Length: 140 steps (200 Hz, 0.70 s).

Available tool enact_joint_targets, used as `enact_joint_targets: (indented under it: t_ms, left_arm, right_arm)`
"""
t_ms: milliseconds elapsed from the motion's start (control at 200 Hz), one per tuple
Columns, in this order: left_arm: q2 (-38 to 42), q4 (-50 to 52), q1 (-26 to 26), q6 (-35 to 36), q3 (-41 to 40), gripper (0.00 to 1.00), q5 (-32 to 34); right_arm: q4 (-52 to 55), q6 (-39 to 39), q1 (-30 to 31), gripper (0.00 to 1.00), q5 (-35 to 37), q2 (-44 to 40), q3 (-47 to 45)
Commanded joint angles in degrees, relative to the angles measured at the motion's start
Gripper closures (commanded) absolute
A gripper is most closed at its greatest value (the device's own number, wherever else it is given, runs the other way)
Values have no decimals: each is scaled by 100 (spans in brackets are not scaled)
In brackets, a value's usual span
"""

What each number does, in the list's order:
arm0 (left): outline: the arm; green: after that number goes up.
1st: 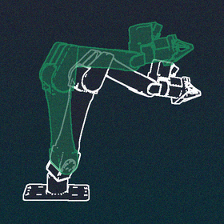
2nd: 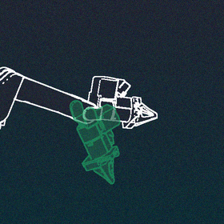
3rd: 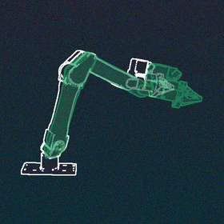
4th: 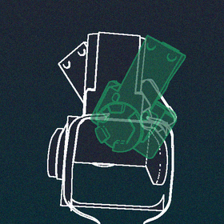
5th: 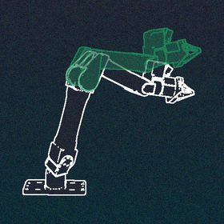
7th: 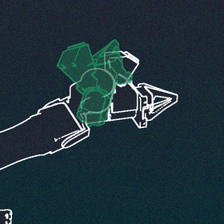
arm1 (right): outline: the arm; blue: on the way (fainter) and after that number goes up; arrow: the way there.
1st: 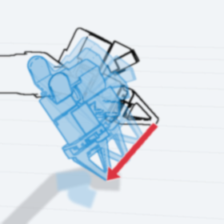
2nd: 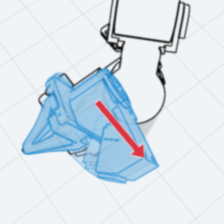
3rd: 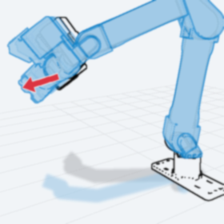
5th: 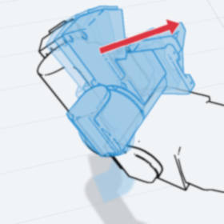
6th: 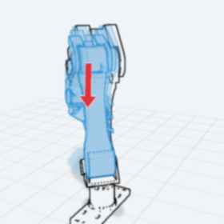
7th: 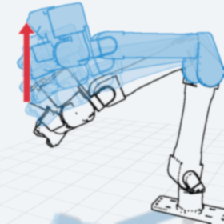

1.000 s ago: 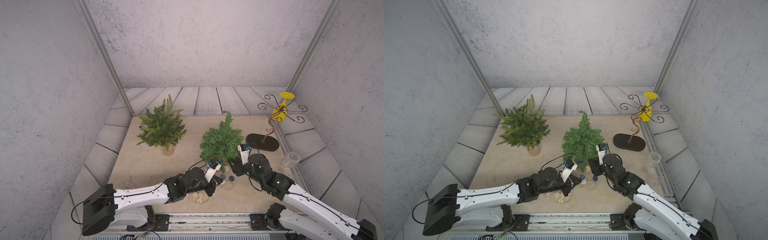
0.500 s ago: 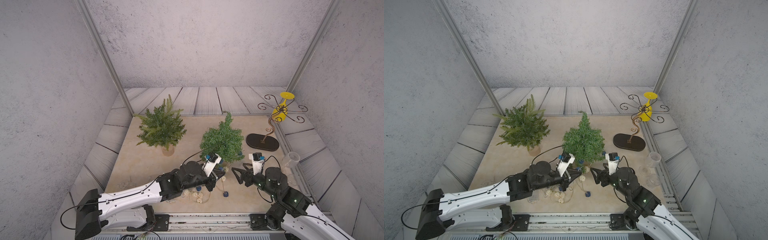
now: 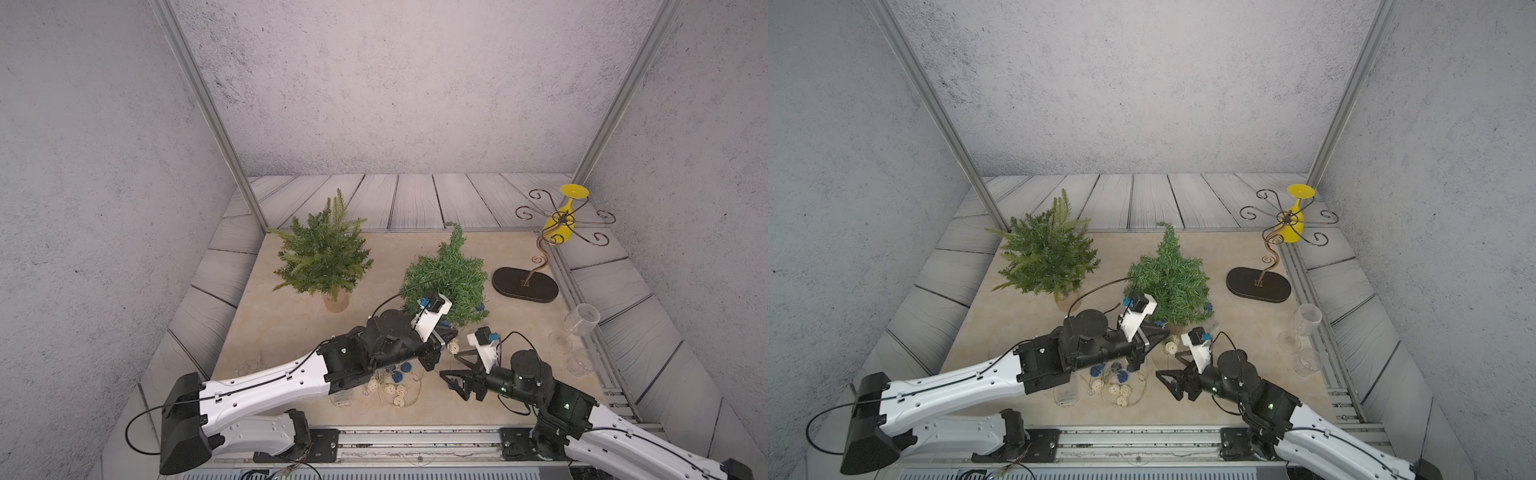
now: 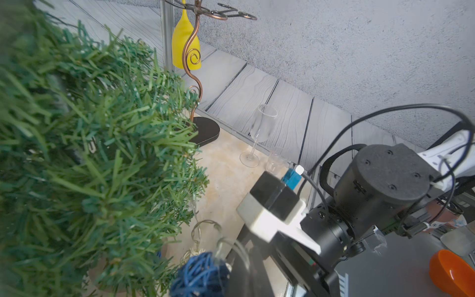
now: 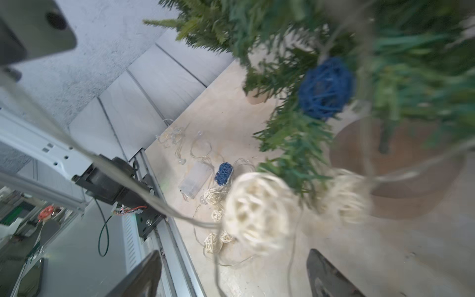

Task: Wrap string light around the christmas tree
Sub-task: Wrap the light string around the Christmas tree.

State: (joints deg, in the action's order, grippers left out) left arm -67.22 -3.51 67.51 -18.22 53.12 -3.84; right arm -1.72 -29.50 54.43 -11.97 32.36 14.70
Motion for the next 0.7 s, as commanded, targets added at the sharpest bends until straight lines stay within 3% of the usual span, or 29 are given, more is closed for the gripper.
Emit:
enact_joint_targets:
  t_ms: [0, 90, 185, 300, 415, 500, 580, 696]
  left_arm:
    - [-21, 43, -40, 125, 225, 100, 126]
    - [14, 49, -41, 151, 249, 100, 148]
    - [68, 102, -40, 203, 234, 100, 292]
    - [133, 131, -38, 283, 129, 100, 509]
    - [199, 37, -37, 335, -44, 100, 677]
    - [336, 35, -38, 360, -189, 66, 635]
    - [617, 18, -42, 389, -461, 44, 612]
    - [1270, -91, -40, 367, -1101, 34, 704]
  right_arm:
    - [-970, 146, 212, 19, 125, 600, -99]
    - [-980, 178, 216, 48, 417, 775, -88]
    - [-872, 130, 212, 76, 384, 408, -149]
    - [-406, 115, 217, 97, 211, -259, 4]
    - [69, 102, 213, 100, 142, -811, 264]
    - [237, 96, 214, 100, 129, -933, 490]
    - [418, 132, 210, 100, 127, -874, 813]
    - [380, 111, 210, 100, 125, -777, 1215]
